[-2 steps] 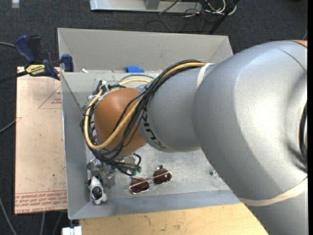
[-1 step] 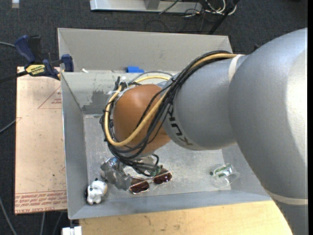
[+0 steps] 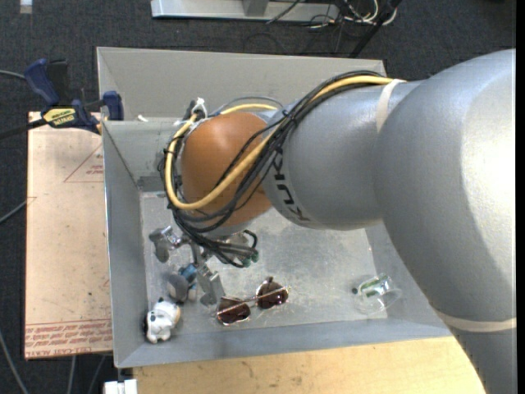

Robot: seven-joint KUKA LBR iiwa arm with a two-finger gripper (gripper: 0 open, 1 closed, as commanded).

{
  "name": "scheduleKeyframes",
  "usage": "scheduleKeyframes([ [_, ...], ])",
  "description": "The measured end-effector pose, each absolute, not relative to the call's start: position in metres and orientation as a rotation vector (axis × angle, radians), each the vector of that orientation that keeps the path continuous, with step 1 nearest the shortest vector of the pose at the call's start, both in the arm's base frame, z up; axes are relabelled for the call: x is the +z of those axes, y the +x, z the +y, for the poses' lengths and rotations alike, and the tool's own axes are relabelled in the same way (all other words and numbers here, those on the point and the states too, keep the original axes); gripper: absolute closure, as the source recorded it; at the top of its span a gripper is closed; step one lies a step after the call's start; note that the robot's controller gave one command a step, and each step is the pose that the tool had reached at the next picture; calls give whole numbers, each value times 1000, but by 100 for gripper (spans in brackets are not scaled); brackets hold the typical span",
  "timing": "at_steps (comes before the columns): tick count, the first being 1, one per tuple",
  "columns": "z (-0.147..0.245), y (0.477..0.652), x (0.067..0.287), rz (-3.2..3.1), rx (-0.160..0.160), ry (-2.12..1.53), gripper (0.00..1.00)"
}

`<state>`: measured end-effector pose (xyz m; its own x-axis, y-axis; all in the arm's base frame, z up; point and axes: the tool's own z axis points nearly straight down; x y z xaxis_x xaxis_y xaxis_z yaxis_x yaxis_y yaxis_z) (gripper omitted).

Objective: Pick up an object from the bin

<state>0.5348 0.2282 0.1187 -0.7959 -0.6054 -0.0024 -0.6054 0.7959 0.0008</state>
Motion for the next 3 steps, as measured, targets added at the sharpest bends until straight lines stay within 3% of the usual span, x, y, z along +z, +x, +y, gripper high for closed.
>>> scheduleKeyframes([
  [1, 228, 535, 119, 2975, 3, -1002, 0],
  [2, 154, 575, 77, 2815, 2, -1389, 100],
  [3, 154, 575, 77, 2815, 3, -1389, 0],
])
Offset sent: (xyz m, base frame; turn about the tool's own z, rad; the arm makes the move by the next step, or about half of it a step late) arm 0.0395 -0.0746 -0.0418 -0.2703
